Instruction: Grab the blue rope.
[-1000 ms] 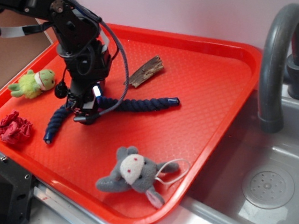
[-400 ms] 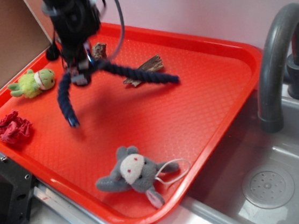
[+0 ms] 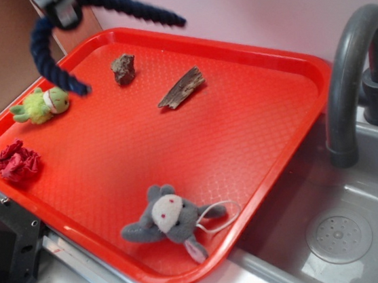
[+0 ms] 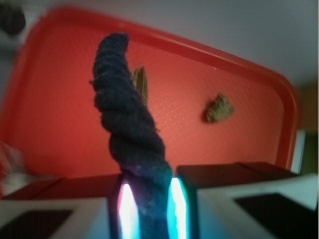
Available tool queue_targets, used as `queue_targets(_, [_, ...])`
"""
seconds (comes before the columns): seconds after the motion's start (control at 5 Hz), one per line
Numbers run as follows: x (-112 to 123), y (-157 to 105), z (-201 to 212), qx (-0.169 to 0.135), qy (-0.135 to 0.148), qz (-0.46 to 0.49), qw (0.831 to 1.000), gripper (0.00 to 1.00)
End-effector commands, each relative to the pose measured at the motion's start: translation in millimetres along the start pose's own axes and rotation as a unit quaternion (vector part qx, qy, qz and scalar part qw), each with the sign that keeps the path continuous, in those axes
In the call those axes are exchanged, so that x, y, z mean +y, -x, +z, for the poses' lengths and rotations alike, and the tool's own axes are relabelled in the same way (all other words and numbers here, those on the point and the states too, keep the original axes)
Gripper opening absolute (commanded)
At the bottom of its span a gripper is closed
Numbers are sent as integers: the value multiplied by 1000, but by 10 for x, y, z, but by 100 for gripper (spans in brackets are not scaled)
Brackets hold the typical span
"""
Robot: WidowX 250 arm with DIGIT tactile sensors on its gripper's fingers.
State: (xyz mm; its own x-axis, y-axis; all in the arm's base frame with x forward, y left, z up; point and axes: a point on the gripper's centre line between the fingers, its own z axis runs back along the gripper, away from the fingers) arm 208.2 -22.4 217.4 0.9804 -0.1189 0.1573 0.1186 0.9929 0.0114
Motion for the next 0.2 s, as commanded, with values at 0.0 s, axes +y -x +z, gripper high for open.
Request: queue_targets(0.0, [57, -113, 273, -29, -7, 172, 985, 0])
